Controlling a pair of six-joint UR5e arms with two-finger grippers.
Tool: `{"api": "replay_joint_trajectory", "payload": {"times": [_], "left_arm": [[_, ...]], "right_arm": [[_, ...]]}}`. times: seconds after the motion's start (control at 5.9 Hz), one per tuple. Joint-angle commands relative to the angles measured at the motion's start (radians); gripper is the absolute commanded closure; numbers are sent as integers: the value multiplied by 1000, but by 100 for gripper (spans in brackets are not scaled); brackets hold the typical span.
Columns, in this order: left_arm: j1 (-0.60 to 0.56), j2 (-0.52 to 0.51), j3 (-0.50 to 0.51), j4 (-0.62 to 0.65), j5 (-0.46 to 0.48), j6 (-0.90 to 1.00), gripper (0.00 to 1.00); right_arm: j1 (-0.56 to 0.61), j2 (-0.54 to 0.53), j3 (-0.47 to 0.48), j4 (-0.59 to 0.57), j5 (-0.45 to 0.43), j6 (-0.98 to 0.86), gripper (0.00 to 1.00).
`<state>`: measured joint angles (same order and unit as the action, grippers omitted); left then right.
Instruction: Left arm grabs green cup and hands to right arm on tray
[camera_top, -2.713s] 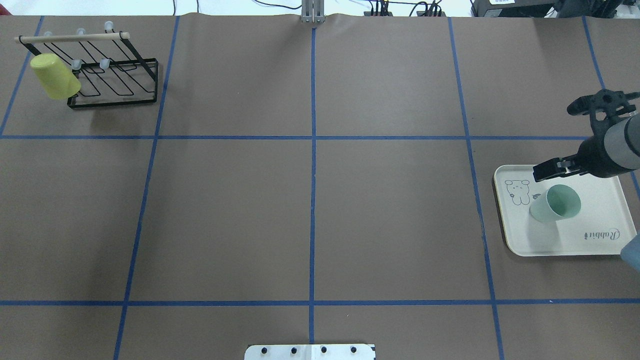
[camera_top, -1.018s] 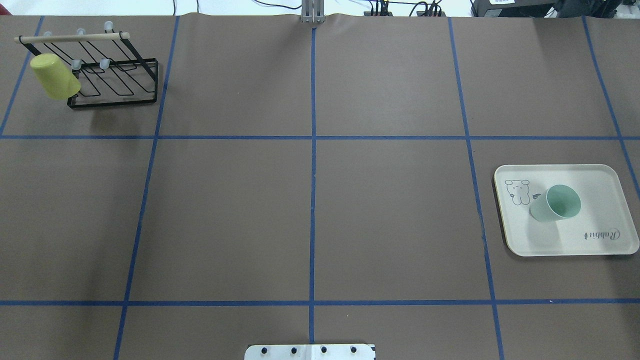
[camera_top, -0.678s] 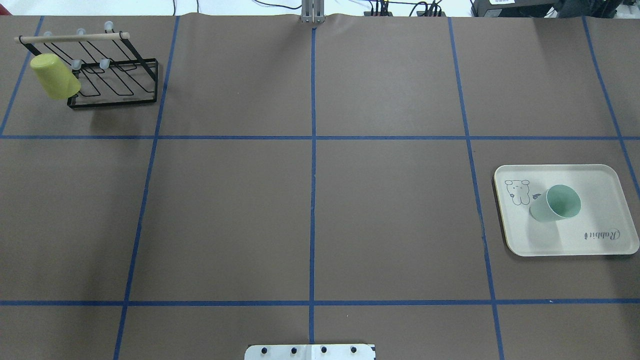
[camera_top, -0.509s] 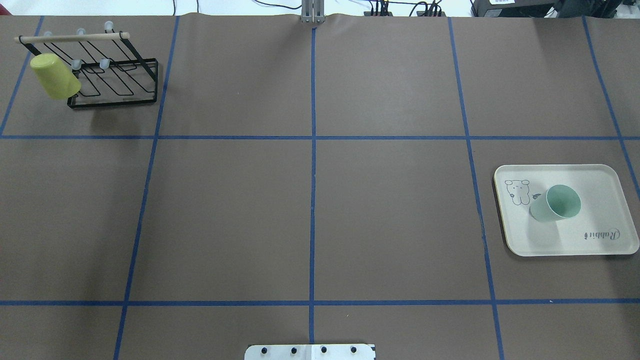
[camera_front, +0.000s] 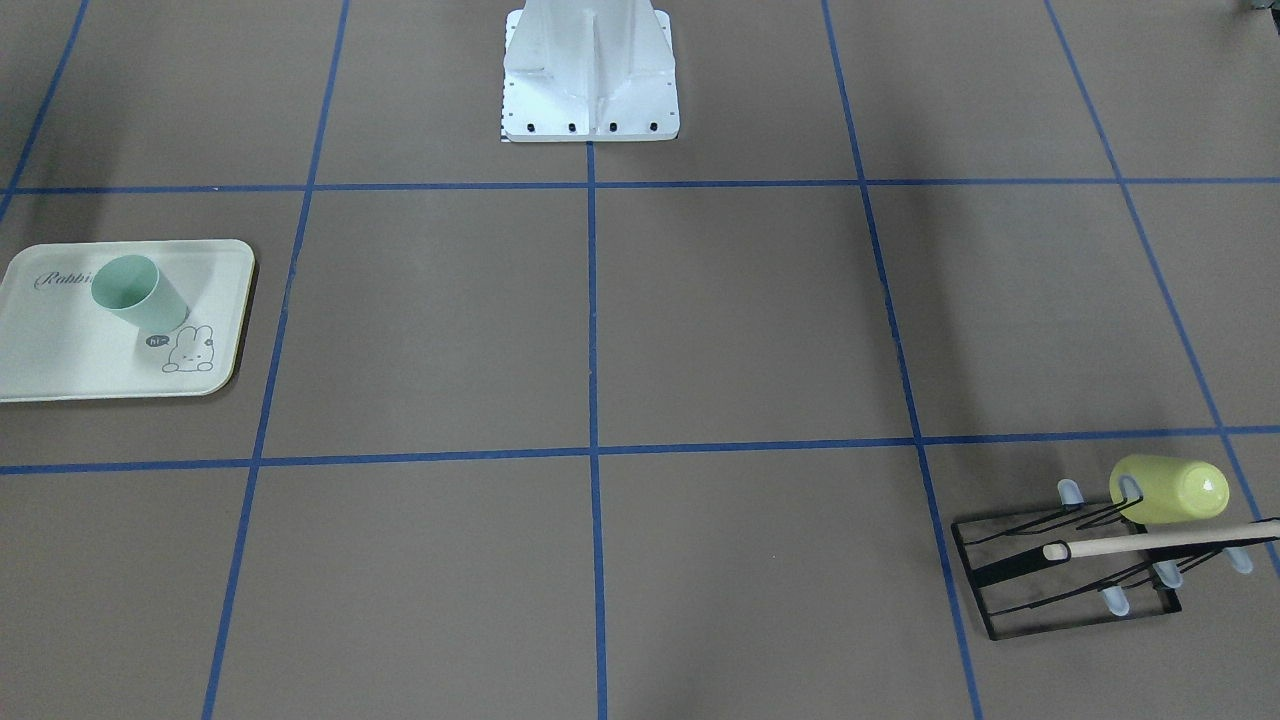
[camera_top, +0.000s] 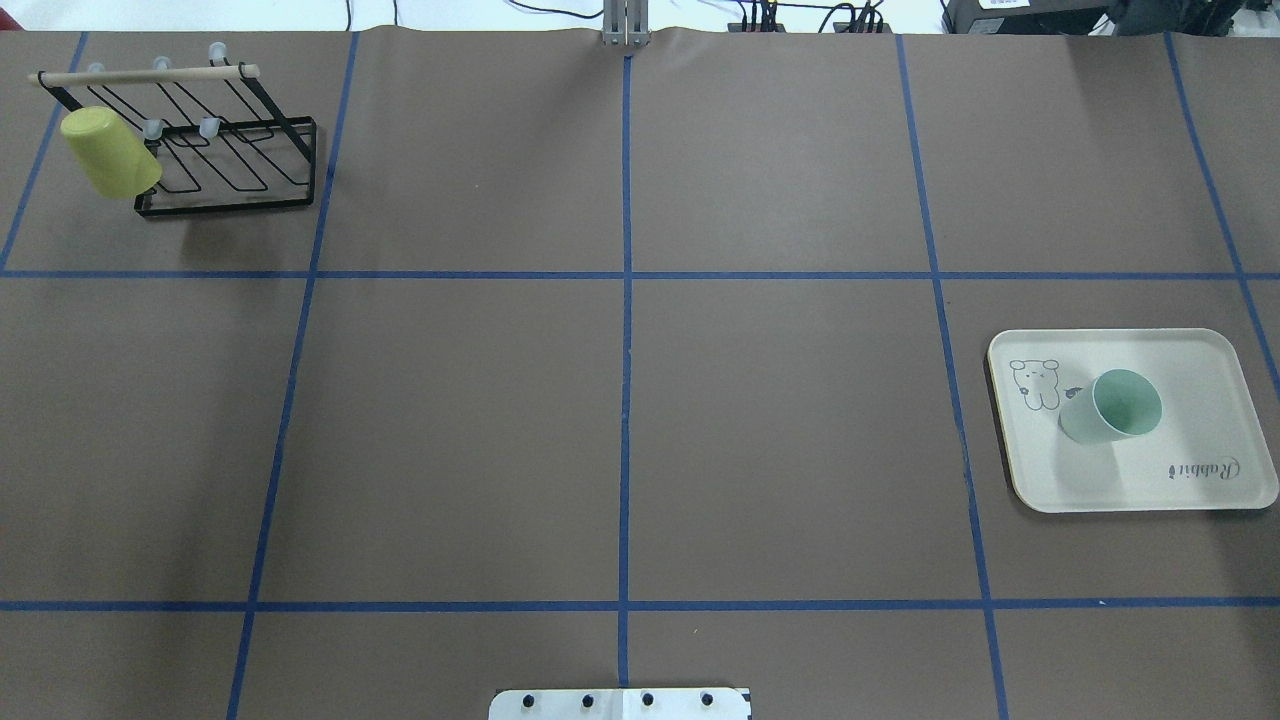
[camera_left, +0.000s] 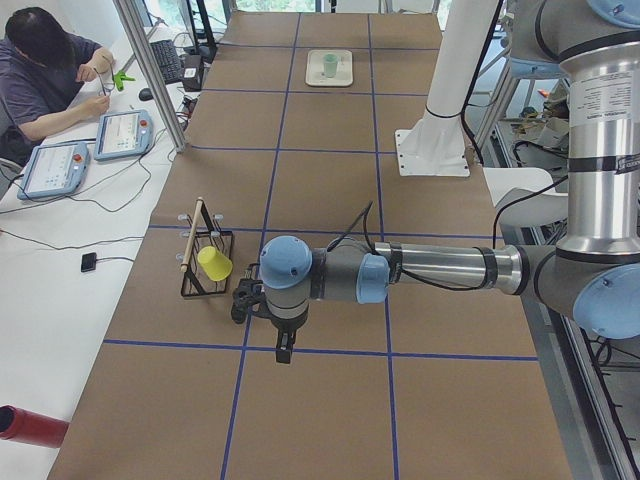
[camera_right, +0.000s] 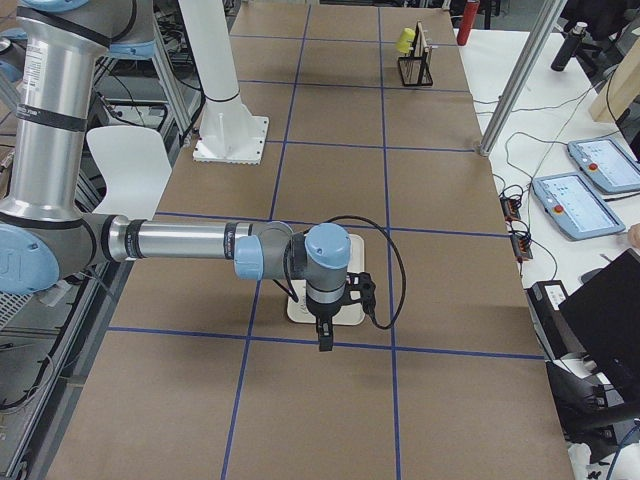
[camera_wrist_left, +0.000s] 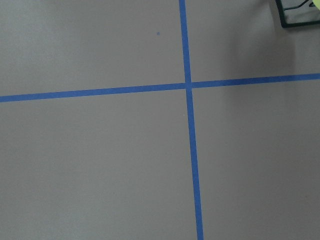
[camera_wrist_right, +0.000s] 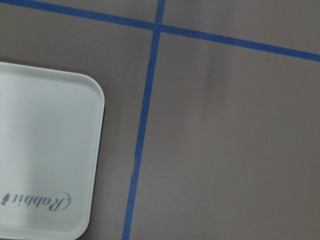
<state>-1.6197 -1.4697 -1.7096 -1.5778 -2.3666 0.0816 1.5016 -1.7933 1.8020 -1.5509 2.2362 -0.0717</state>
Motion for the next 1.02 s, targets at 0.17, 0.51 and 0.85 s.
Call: {"api": "replay_joint_trajectory", "payload": {"times": [0.17, 0.51, 0.85], "left_arm": [[3, 0, 7, -1, 4, 1, 0], [3, 0, 13, -1, 4, 0, 0], [1, 2, 13, 1, 4, 0, 0]], "right_arm": [[-7, 0, -1, 0, 0, 1, 0], [-9, 0, 5, 2, 3, 0, 0], [-17, 6, 11, 18, 11, -6, 0]]}}
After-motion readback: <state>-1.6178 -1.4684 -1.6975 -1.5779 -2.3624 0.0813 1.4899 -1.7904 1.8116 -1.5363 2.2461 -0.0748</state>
